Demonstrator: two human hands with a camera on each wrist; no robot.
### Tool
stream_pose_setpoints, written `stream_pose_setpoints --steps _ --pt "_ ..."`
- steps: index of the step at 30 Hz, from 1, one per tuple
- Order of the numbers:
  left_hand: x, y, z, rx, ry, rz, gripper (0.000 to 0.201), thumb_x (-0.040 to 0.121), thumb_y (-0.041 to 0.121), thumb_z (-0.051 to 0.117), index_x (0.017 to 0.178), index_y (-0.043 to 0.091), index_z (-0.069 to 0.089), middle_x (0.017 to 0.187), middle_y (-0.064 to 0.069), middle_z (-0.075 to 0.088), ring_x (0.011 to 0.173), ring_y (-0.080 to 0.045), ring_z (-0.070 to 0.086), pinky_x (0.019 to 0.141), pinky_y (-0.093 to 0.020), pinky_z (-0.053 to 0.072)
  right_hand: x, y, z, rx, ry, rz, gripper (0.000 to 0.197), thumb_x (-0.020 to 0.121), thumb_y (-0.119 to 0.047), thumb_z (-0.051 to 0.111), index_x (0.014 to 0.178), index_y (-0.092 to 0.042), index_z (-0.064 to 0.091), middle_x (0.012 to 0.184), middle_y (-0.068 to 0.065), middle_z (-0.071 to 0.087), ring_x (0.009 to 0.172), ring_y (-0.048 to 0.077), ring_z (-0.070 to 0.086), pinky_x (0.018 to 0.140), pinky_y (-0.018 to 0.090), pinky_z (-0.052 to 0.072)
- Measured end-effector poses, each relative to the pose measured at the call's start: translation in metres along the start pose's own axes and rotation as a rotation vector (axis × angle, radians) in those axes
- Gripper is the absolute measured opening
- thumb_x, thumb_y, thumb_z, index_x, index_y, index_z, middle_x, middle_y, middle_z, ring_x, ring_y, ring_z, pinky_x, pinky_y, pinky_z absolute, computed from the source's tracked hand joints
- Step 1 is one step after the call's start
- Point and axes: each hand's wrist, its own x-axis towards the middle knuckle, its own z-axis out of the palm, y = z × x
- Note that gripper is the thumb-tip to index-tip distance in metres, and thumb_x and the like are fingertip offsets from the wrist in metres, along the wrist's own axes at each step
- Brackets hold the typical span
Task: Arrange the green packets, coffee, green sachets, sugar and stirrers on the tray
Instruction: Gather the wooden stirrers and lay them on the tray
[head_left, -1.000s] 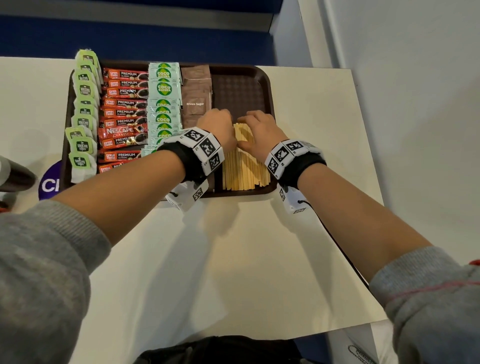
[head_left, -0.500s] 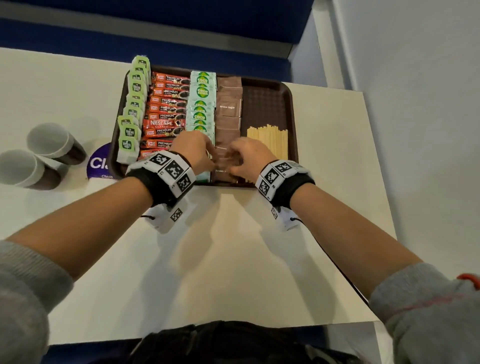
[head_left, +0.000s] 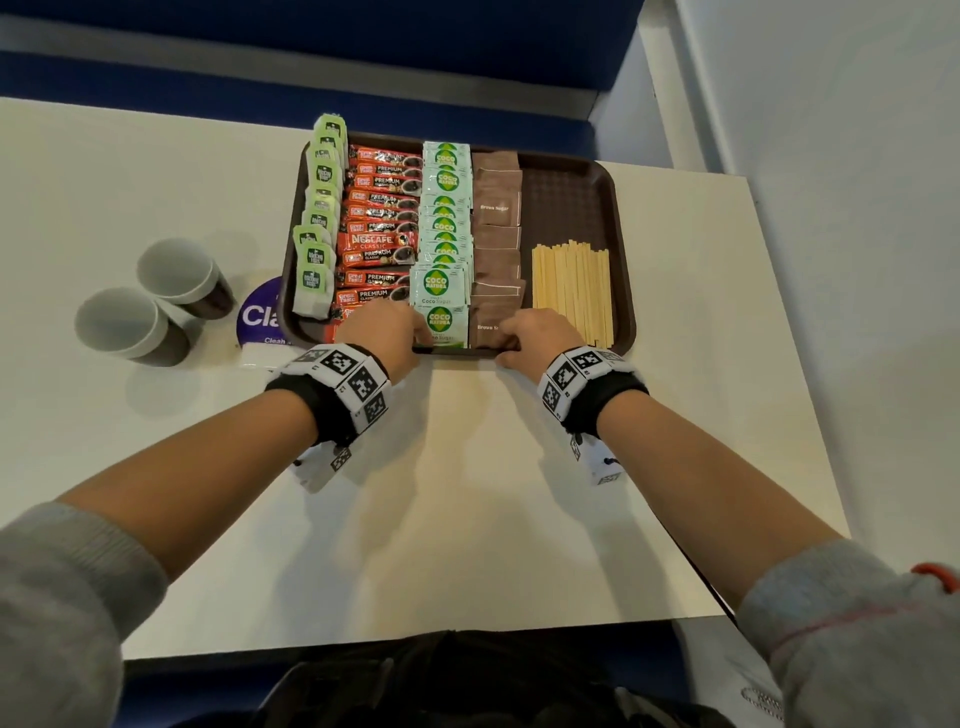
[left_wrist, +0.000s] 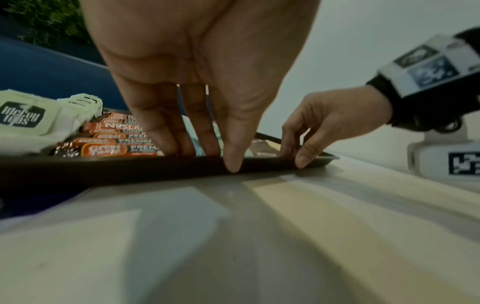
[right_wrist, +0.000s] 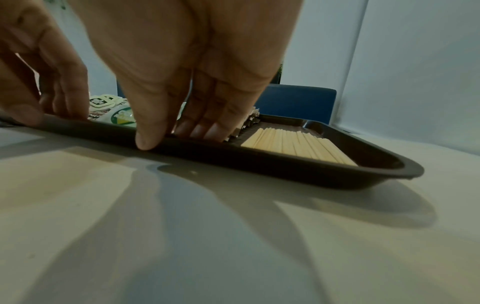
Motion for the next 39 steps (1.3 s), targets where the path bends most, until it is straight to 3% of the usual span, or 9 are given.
stream_pose_setpoints --steps 6,14,27,39 --pt "0.002 -0.003 0.004 -0.052 0.018 0.024 0.023 0.085 0.009 0.065 0.103 0.021 0.073 0.105 -0.006 0.07 0.097 -0.025 0.064 0.092 -0.038 0.051 -0.003 -0.001 0.004 0.038 0.052 0.049 0.02 0.087 -0.025 0.064 0.106 -0.023 0.069 0.109 -0.001 0.066 0.103 0.02 0.059 0.086 0.029 0.048" --pt "0.003 0.012 0.01 -0.047 -0.002 0.068 0.023 0.085 0.009 0.066 0.104 0.02 0.072 0.106 -0.006 0.07 0.099 -0.025 0.063 0.092 -0.037 0.05 -0.017 0.011 0.004 0.045 0.06 0.085 0.017 0.086 -0.023 0.064 0.103 -0.023 0.069 0.106 -0.003 0.066 0.1 0.018 0.06 0.08 0.025 0.046" --pt "0.019 0.109 0.039 -0.027 -0.079 0.169 0.024 0.085 0.012 0.067 0.106 0.021 0.071 0.112 -0.004 0.068 0.104 -0.024 0.062 0.092 -0.033 0.049 -0.063 0.096 -0.009 0.056 0.031 0.236 0.017 0.087 -0.02 0.064 0.102 -0.022 0.069 0.108 0.0 0.066 0.101 0.02 0.06 0.085 0.029 0.049" --pt "0.058 0.178 0.053 -0.047 -0.085 0.201 0.025 0.084 0.008 0.066 0.105 0.019 0.071 0.109 -0.006 0.068 0.102 -0.024 0.061 0.088 -0.031 0.048 -0.066 0.17 -0.023 0.078 0.101 0.32 0.018 0.087 -0.02 0.064 0.104 -0.023 0.069 0.112 0.002 0.064 0.105 0.024 0.058 0.09 0.035 0.049"
